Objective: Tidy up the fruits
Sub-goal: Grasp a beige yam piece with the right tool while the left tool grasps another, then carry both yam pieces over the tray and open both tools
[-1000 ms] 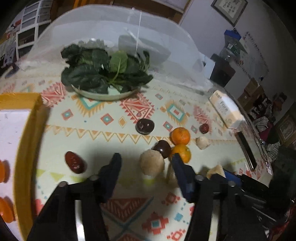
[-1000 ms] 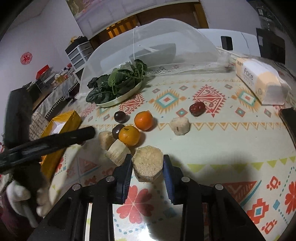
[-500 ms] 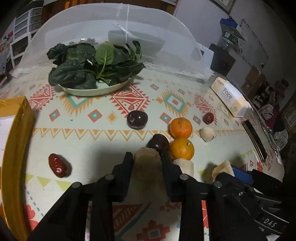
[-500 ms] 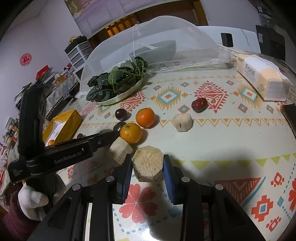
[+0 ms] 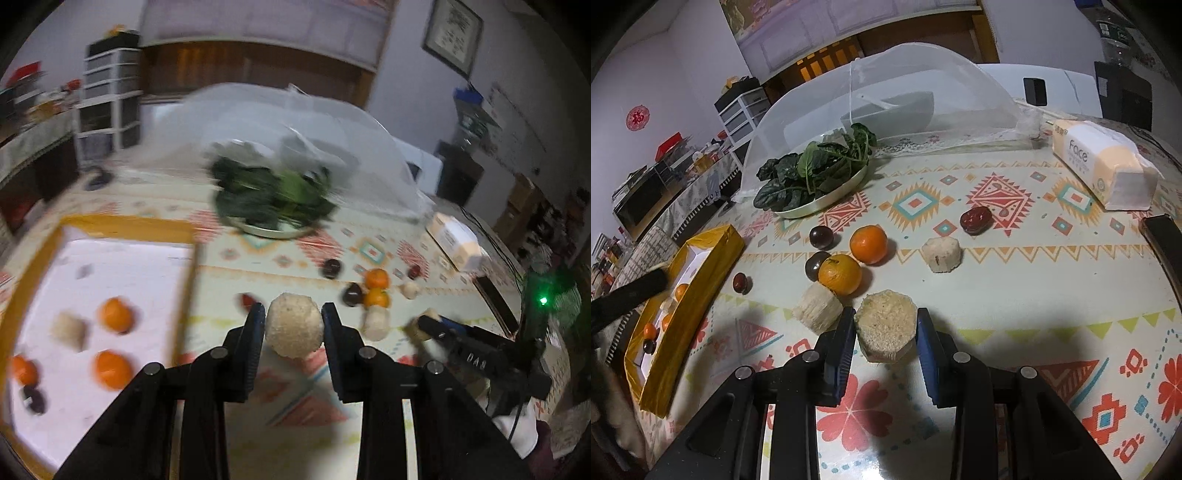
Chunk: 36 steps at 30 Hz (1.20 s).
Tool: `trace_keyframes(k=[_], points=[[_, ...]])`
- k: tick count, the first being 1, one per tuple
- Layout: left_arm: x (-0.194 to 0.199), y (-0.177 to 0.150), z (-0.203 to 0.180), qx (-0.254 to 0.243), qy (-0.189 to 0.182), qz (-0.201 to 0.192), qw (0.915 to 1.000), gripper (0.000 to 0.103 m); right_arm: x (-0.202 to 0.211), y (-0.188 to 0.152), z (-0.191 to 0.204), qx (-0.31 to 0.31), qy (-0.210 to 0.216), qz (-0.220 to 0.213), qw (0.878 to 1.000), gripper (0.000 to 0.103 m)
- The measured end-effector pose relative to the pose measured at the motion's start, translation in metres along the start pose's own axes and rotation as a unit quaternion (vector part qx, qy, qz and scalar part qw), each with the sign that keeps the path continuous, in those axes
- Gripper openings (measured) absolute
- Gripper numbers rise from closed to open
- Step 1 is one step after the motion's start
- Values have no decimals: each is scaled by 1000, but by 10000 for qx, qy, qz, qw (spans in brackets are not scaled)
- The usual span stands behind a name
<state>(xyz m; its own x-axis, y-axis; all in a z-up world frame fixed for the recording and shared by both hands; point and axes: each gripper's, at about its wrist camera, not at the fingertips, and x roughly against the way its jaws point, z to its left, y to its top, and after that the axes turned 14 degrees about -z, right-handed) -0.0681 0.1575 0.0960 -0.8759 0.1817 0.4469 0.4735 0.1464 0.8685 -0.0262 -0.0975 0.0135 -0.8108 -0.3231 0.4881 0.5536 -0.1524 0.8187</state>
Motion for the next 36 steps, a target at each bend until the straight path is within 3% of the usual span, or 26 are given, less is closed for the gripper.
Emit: trace_keyframes(k=[4,9,19,25,36], points=[[36,-2,47,172,640,-284,9974,31,3,1,10,124,-40,-30,9999,35],[58,-11,103,650,1035,-322,9920,31,17,7,55,261,319,-50,9991,35],[69,-30,151,998,1307,-197,9862,31,13,-3,186,820,1483,242,9852,35],[71,-35,171,1153,1400,-158,9833,31,-6,-22,242,1069,1898,505,9747,35],[72,-37,191,1465,1354,-147,9798,31,-33,-51,303,1708,2011,757,9616,35]])
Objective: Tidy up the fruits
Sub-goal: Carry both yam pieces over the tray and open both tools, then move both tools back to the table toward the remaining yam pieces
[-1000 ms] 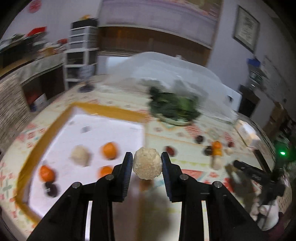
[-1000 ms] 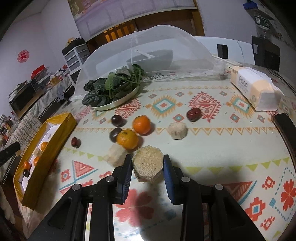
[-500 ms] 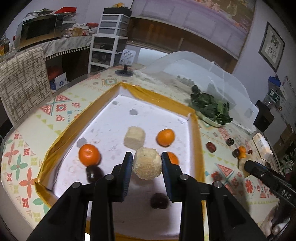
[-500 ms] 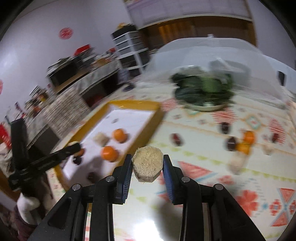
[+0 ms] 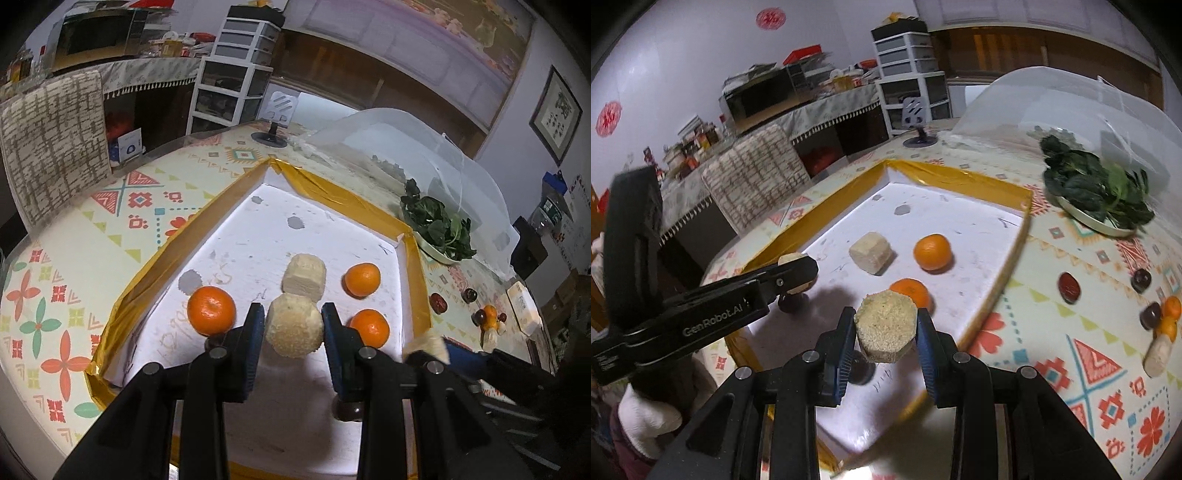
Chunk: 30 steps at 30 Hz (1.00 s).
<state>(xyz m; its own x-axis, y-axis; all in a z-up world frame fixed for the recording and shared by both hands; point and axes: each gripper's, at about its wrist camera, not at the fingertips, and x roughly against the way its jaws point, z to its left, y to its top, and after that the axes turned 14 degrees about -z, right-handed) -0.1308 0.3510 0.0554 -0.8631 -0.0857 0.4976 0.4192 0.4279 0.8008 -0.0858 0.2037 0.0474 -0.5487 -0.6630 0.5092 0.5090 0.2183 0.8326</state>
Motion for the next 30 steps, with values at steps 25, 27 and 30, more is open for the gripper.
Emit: trace_keyframes(k=[25,27,30], points=[[28,20,9,291,-155,-351,9988,59,8,3,-14,-275,-128,-60,9995,48],[30,20,3,206,-184,-355,9990,59,27,3,-26,-415,-234,-263,9985,52],[35,20,-8,45,-207,-387,9990,59,57,1,-47,-514,-497,-517,9961,53]])
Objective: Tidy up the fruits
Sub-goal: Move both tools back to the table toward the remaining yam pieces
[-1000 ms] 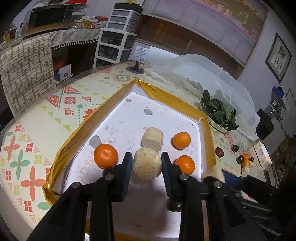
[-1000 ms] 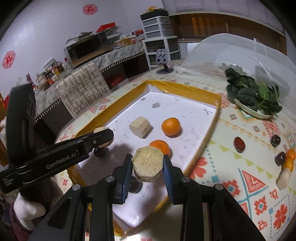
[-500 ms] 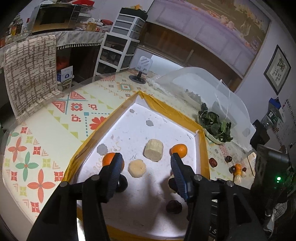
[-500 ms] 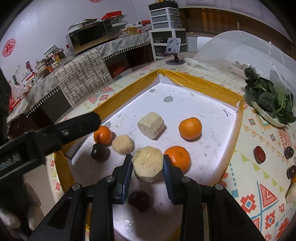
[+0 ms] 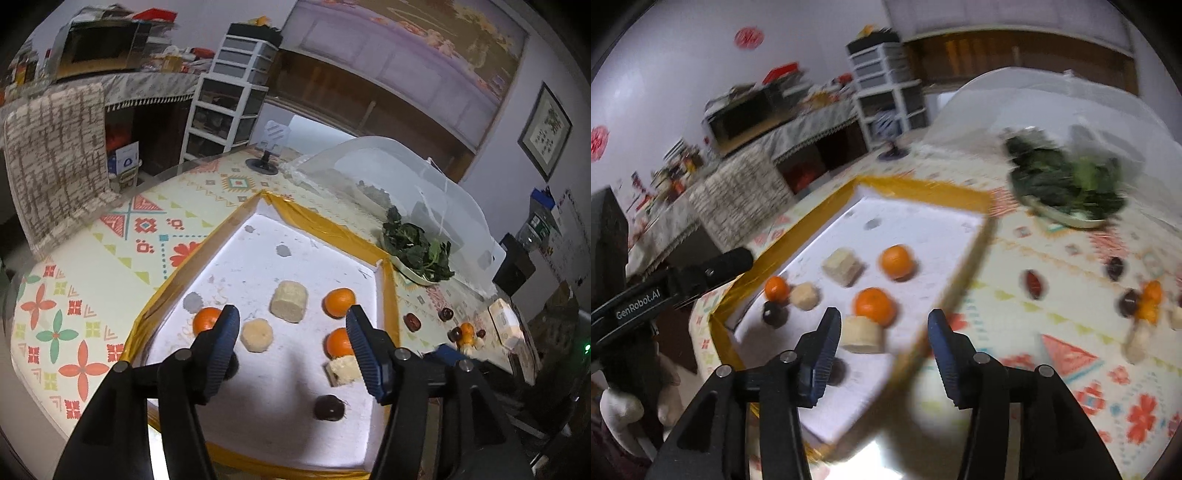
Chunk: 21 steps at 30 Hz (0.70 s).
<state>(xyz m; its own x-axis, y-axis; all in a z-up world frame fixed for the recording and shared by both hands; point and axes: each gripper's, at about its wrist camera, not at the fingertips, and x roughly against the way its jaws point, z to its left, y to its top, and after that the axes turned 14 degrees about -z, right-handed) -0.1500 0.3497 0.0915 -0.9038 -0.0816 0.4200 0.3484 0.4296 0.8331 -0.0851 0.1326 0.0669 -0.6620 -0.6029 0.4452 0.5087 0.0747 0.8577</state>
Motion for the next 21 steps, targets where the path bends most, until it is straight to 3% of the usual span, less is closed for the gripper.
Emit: trace_keyframes(k=[4,6,13,17,21], points=[[7,-1,-20,-216,-126,5,9997,61,42,2,-42,-128,-521,-359,9979,69],[11,-2,-30,-309,-212,-11,9993,67,62,1,-67,-174,-840,-451,9953,69],[15,-14,-74,-603,-649,123,9960,68,135,-14,-167,-741,-1959,-561,9762,69],[10,-28,-100,-796,-839,292,9929,68,167,-27,-209,-1156,-2284,-597,9648,69],[3,-41,-123,-924,-987,473,9897,69,176,-38,-237,-1495,-2270,-510,9610,69]])
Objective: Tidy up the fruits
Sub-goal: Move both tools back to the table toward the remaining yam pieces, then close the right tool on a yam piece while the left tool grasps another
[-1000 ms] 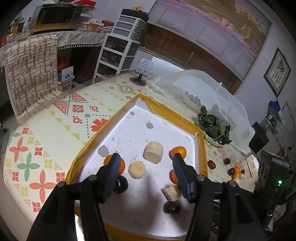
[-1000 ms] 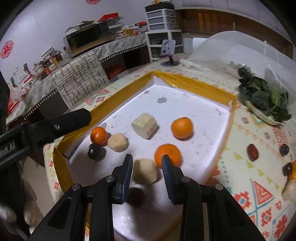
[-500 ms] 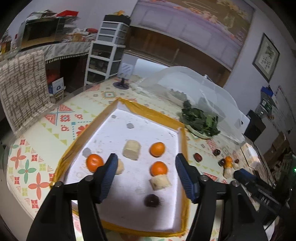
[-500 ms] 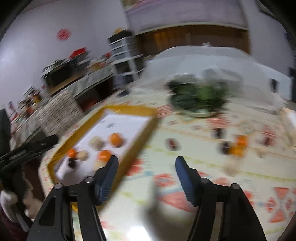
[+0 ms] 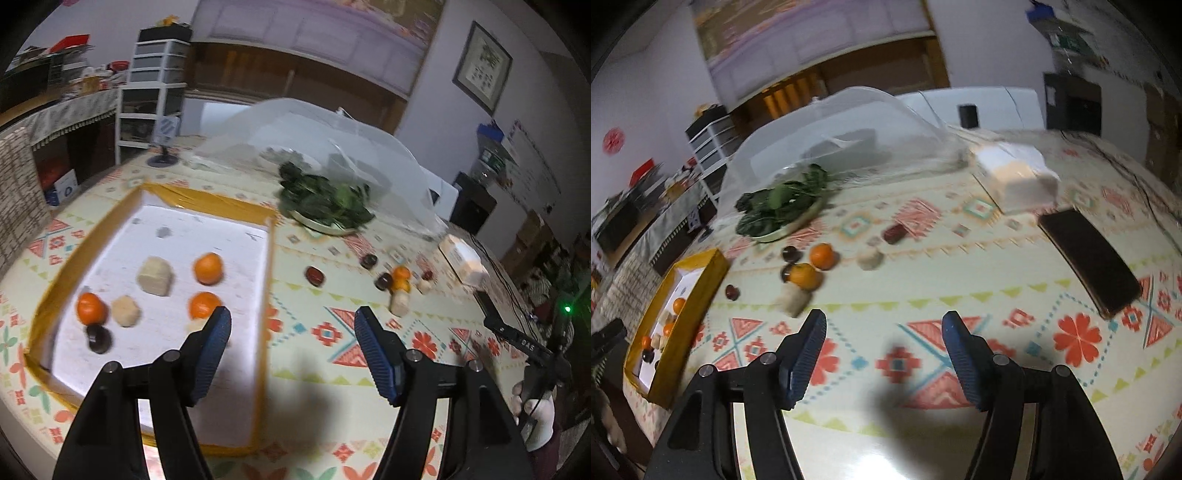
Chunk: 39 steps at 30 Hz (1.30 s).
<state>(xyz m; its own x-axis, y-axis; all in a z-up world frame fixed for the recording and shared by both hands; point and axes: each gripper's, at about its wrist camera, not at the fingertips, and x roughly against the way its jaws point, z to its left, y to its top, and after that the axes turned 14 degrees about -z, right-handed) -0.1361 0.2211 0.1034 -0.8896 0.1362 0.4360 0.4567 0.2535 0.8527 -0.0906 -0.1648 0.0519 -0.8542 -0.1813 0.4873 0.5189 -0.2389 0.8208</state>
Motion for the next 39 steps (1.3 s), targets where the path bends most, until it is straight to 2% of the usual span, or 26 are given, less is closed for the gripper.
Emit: trace_keyframes(k=[12,16,19,21,29,31,34,39], points=[[-39,-31,-62,-440,-345,583,9967,70,-68,16,11,-51,387,394,9985,69],[-52,-41,-74,-515,-391,780,9949,70,-98,22,25,174,323,500,9981,69],[-63,-47,-81,-566,-384,918,9934,70,-120,23,38,613,61,528,9967,68],[-67,-49,-83,-595,-363,947,9931,70,-132,23,43,811,-123,542,9952,63],[-86,-48,-92,-626,-360,960,9928,70,-155,15,44,953,-105,724,9928,49],[-94,-49,-98,-665,-389,1027,9917,70,-156,17,42,872,-19,724,9936,39],[-104,-49,-109,-711,-495,1073,9904,70,-158,18,41,865,-14,710,9937,32],[-121,-50,-129,-798,-633,1034,9894,70,-154,20,39,780,26,635,9949,32]])
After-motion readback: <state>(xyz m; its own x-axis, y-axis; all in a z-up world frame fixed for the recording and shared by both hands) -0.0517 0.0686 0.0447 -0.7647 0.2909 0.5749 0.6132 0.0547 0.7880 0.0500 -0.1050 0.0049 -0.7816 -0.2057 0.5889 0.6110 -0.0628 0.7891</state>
